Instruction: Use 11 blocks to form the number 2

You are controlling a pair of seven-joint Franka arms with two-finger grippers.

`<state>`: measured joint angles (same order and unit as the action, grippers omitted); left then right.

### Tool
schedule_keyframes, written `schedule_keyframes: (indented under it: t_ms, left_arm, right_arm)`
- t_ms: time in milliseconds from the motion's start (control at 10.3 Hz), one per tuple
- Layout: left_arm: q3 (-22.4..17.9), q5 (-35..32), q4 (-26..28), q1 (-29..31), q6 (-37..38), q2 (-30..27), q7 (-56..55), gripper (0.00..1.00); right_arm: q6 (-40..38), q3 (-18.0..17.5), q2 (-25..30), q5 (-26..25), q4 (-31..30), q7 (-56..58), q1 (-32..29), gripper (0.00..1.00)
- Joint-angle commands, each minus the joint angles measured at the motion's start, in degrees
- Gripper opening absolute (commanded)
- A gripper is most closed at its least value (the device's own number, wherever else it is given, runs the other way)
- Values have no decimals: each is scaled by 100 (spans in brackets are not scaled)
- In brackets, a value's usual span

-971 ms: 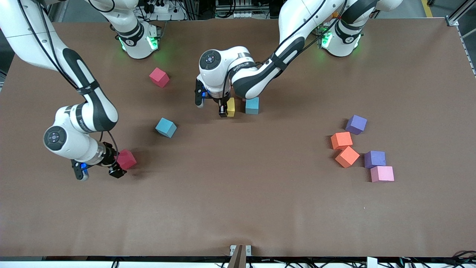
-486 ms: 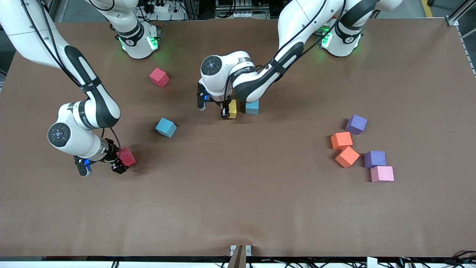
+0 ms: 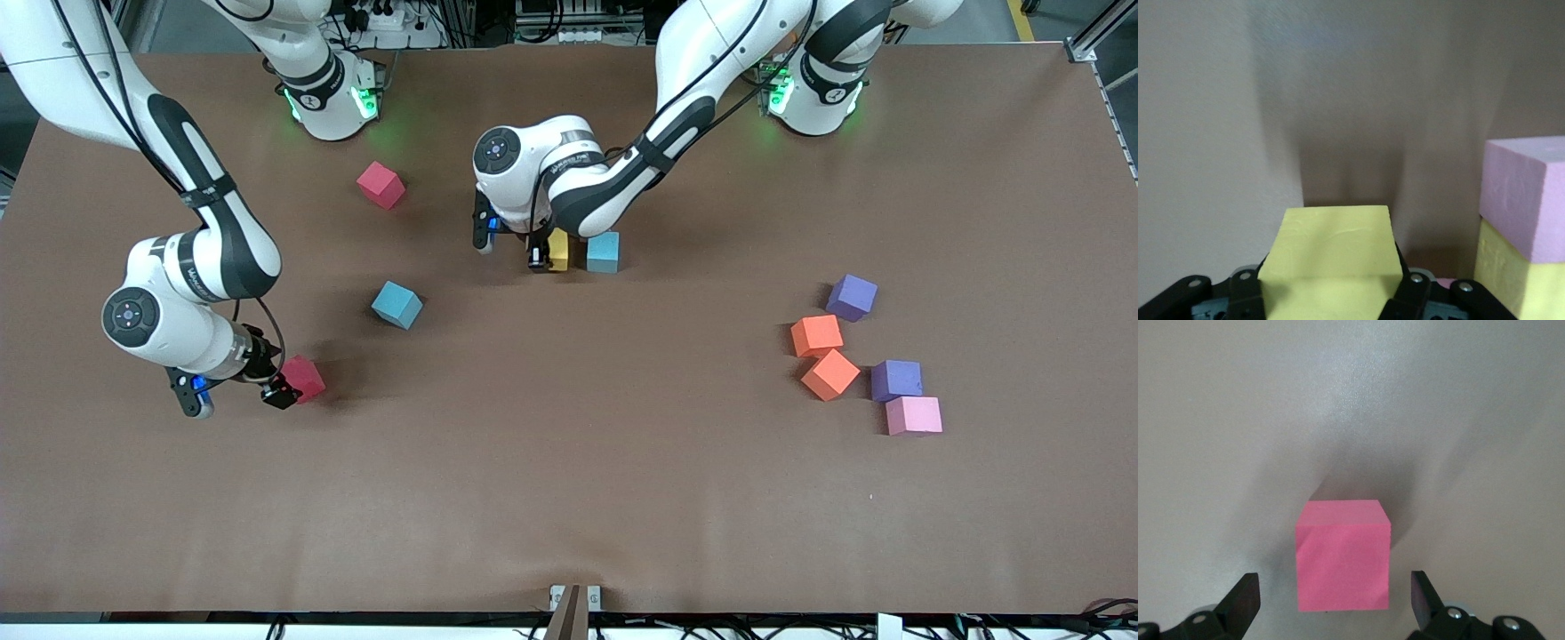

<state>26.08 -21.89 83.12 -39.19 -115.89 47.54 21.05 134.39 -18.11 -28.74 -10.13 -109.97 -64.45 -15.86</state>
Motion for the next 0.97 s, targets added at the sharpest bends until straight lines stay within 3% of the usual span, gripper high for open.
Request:
schedule_keyframes:
  t_ms: [0,389,777,874]
  left_arm:
    - [-6,-114,-7,-10,242,-16,250,25]
    - [-24,-158,-7,-62,242,1,241,25]
    - [-296,-158,2,-247,251,36,233,26]
    - [-296,-158,2,-264,251,36,233,26]
  right_arm:
    - [279,-44,-95,-15,-148,169,-101,100]
    - [544,-18,-289,-322,-139,169,-119,100]
    - [632,9,-404,-490,-130,169,-189,100]
    - [641,9,-439,-490,-139,169,-189,92]
